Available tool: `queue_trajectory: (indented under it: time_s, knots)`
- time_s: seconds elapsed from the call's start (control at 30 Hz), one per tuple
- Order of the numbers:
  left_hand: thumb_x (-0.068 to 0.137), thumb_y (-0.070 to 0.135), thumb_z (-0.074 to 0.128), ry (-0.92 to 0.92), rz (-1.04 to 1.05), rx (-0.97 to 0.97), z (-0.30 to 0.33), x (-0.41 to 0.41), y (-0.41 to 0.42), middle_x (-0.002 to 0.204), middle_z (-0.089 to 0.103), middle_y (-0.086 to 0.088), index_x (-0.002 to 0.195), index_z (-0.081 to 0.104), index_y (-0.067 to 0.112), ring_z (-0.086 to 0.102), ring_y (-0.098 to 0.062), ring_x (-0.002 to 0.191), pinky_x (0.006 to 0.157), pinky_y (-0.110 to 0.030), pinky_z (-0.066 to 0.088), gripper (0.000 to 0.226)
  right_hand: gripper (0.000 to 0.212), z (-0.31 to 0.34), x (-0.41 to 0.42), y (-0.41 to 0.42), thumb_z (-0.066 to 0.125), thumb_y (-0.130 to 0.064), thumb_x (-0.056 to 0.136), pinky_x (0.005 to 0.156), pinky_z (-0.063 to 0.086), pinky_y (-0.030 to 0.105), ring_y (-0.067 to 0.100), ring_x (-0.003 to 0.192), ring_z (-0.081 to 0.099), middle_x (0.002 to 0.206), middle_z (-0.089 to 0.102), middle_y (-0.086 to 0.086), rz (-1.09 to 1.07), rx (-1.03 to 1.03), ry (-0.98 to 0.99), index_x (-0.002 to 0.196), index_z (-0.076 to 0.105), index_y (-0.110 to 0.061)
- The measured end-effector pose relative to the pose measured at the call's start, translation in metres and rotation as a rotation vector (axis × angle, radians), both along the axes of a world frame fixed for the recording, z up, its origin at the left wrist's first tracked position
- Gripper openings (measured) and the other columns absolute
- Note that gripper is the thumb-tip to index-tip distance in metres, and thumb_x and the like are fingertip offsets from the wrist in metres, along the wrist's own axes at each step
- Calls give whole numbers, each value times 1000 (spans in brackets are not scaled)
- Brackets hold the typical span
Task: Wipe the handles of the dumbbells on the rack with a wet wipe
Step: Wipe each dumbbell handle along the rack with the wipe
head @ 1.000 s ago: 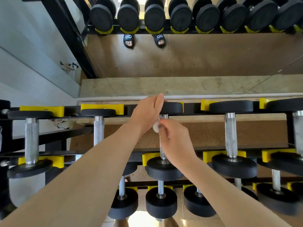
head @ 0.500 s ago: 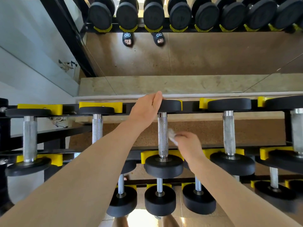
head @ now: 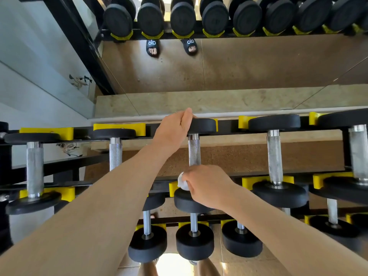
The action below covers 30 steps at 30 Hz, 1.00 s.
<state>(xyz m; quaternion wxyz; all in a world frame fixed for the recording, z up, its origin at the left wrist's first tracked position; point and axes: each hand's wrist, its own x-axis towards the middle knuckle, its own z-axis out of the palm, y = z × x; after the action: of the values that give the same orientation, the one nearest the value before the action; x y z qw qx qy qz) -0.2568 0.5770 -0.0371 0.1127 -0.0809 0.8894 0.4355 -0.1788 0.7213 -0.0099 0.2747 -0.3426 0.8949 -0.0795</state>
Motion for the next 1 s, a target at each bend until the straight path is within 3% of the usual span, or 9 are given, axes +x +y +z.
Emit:
queue_trajectory:
  time_s: [0.13, 0.3, 0.4, 0.5, 0.57, 0.67, 0.8, 0.87, 1.0]
  knots:
    - [107, 52, 23, 5, 8, 10, 0, 0, 0, 88, 68, 7, 105, 72, 30, 62, -13, 89, 90, -43, 54, 53, 34, 6, -4, 20, 41, -21, 102, 93, 47, 34, 18, 113, 58, 129, 63, 0, 8, -22, -211, 126, 64, -29]
    - [108, 50, 23, 10, 15, 6, 1, 0, 1, 89, 68, 6, 106, 72, 29, 62, -13, 90, 91, -42, 54, 53, 35, -1, -7, 50, 40, -18, 102, 77, 44, 18, 5, 87, 59, 121, 68, -2, -191, 12, -338, 123, 67, -25]
    - [109, 47, 24, 17, 17, -1, 2, 0, 2, 92, 68, 4, 107, 72, 28, 62, -15, 92, 91, -41, 53, 52, 33, -16, -1, 53, 42, -18, 102, 90, 46, 24, 12, 102, 62, 120, 67, -6, -346, -11, -444, 122, 68, -22]
    - [109, 48, 24, 17, 24, -15, 2, 0, 2, 93, 69, 3, 107, 73, 28, 62, -16, 93, 92, -40, 52, 53, 27, -25, -3, 42, 46, -19, 99, 73, 41, 22, 9, 84, 58, 88, 64, -11, -413, -38, -540, 89, 69, -25]
    - [108, 48, 24, 16, 29, -22, 2, -1, 2, 95, 70, 2, 107, 74, 28, 63, -19, 95, 92, -40, 52, 54, 27, -30, -6, 34, 47, -18, 97, 61, 37, 22, 12, 72, 55, 74, 59, -3, -412, 4, -539, 74, 62, -21]
    - [110, 46, 25, 20, 32, -24, 2, -1, 3, 94, 70, 0, 107, 74, 27, 62, -18, 92, 85, -36, 50, 53, 26, -21, -8, 35, 47, -16, 95, 59, 37, 22, 15, 71, 56, 74, 60, 3, -400, 47, -554, 75, 64, -16]
    - [110, 46, 25, 32, 38, -14, 2, -1, 3, 93, 70, 0, 107, 74, 26, 63, -18, 91, 86, -37, 50, 53, 32, 14, -4, 31, 44, -21, 100, 78, 42, 17, 12, 95, 61, 108, 69, 0, -341, -110, -565, 115, 72, -17]
    - [110, 45, 26, 34, 41, -18, 3, 0, 4, 94, 71, 0, 108, 74, 25, 63, -18, 92, 88, -37, 51, 53, 34, 20, 6, 15, 41, -21, 101, 86, 49, 25, 12, 98, 62, 112, 67, -2, -254, -153, -449, 121, 68, -20]
    - [110, 45, 25, 30, 37, -22, 4, 0, 4, 94, 70, 1, 108, 74, 25, 63, -16, 92, 88, -37, 52, 53, 28, 3, 14, -8, 44, -24, 98, 86, 56, 42, 30, 97, 66, 104, 68, 12, -117, 58, -223, 108, 65, -8]
